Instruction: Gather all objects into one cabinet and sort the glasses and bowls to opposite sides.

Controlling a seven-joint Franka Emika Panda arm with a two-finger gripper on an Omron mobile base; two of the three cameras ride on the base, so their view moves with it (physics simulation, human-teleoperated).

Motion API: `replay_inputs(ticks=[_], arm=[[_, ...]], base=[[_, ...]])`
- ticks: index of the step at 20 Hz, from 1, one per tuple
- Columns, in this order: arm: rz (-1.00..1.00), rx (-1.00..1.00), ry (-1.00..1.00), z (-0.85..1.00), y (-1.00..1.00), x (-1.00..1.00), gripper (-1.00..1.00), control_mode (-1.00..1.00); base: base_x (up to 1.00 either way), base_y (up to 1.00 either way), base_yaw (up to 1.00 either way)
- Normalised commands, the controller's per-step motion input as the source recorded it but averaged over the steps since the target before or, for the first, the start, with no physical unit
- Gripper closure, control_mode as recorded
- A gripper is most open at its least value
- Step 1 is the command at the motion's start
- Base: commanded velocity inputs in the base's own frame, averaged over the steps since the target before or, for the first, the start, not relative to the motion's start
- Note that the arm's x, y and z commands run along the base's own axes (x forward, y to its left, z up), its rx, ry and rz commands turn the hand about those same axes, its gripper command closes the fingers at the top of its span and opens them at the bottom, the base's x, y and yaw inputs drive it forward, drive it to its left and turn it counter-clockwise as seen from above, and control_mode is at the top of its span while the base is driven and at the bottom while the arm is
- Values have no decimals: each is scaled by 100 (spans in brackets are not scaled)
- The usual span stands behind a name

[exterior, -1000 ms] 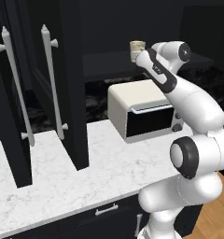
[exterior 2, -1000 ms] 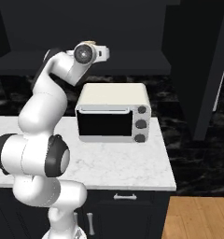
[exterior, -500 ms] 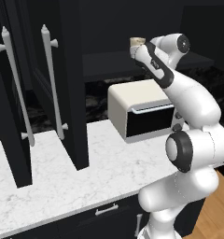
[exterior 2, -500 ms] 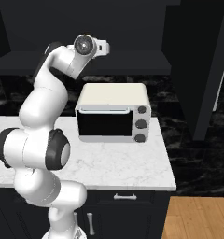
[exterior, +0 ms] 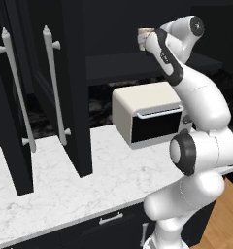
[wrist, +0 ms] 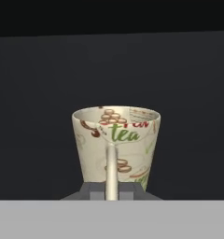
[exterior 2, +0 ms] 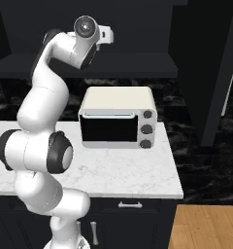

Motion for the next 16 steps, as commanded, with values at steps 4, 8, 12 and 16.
replay_inputs(ticks=[4, 8, 12, 16], arm=[[1, 0, -5, 13, -8, -49, 100, -100], [2, 0, -28, -4, -1, -81, 100, -100], [0, 0, -17, 13, -2, -84, 100, -100], [0, 0, 7, 42, -1, -72, 100, -100]], base=[[0, 0, 0], [0, 0, 0], [0, 0, 0], [0, 0, 0]])
